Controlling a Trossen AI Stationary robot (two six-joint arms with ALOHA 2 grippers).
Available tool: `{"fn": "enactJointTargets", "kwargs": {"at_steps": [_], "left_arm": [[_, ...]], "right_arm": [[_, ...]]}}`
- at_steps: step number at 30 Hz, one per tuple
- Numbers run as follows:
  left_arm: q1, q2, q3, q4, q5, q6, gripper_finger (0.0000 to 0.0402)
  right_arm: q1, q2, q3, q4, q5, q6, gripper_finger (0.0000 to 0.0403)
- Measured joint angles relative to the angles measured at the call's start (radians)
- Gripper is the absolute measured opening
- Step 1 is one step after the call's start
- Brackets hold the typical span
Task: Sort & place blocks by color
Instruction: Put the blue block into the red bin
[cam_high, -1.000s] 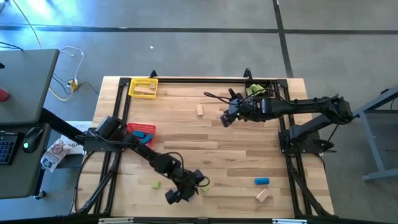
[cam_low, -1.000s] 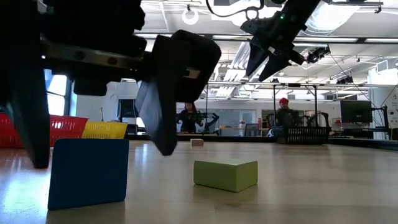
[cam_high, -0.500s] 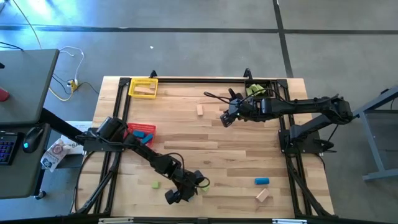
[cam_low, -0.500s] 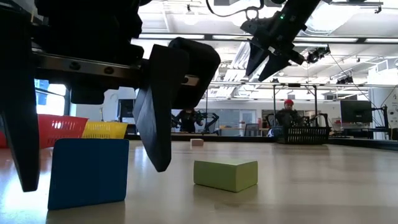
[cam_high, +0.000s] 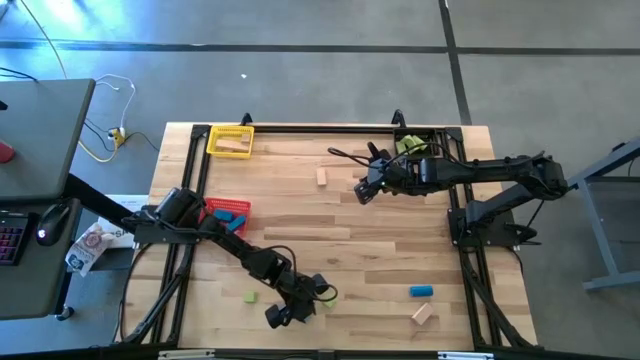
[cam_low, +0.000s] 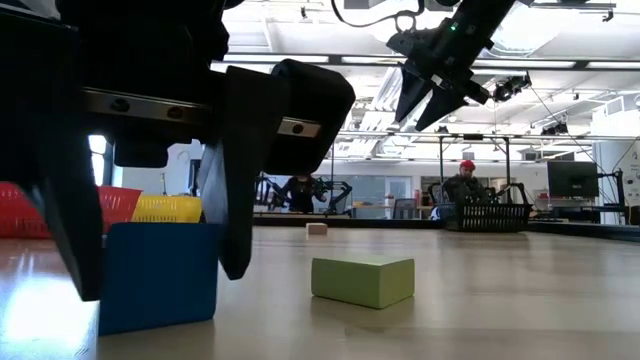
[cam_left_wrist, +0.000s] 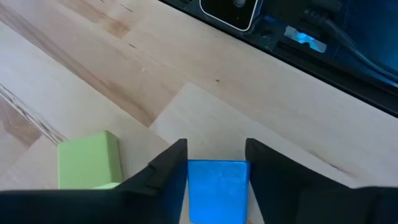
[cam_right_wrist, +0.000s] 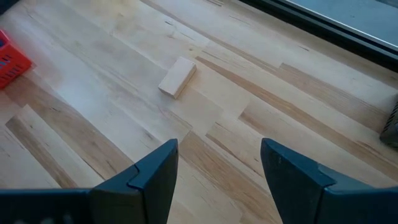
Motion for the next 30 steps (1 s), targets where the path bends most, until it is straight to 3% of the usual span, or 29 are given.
{"fn": "enactJointTargets", "kwargs": {"at_steps": [6, 12, 24, 30], "left_arm": [[0.000, -0.001, 0.000, 0.002, 0.003, 0.000, 0.0108], [0.000, -0.003, 0.000, -0.012, -0.017, -0.035, 0.0106], [0.000, -0.029, 0.000, -0.059, -0.139, -0.083, 0.0105], [0.001, -0.077, -0.002, -0.161, -0.197, -0.090, 0.0105]], "right_arm": [[0.000, 0.000, 0.000, 0.000, 0.000, 0.000, 0.0215], [0.022, 0.000, 0.000, 0.007, -0.034, 0.017, 0.0215], [0.216, 0.000, 0.000, 0.017, -0.049, 0.082, 0.0215], [0.310, 0.009, 0.000, 0.042, -0.047, 0.085, 0.0215]]}}
